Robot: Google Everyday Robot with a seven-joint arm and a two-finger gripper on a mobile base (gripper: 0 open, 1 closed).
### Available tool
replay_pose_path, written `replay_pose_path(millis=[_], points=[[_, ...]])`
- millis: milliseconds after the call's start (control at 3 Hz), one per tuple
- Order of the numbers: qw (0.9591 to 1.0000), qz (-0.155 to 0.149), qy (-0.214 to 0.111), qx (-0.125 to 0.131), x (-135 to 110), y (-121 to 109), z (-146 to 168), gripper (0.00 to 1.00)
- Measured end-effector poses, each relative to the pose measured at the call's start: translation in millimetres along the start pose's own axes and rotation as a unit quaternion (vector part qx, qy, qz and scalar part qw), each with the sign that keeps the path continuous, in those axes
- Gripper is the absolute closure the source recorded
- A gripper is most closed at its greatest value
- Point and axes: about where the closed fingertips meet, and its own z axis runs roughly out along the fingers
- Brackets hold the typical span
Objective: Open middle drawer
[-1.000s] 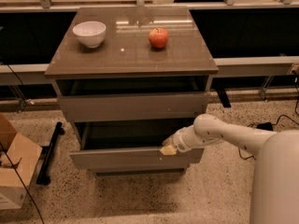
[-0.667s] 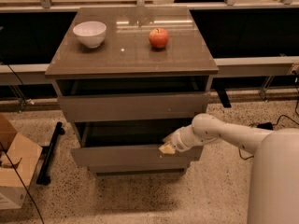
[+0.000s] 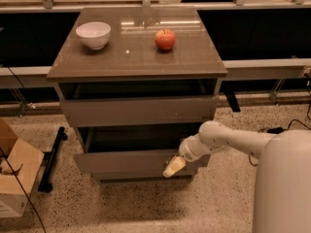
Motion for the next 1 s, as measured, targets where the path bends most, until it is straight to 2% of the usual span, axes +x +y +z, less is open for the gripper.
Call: replay_pose_path(millis=[333,667,1000], points=[[0.9978,-0.01,0.063,-0.013,21.0,1.2,10.4,0.16],[0.9945,-0.027,0.099,-0.02,27.2,1.8,12.9,0.47],[0.9945,-0.027,0.099,-0.02,25.4,2.1,10.1,0.71]])
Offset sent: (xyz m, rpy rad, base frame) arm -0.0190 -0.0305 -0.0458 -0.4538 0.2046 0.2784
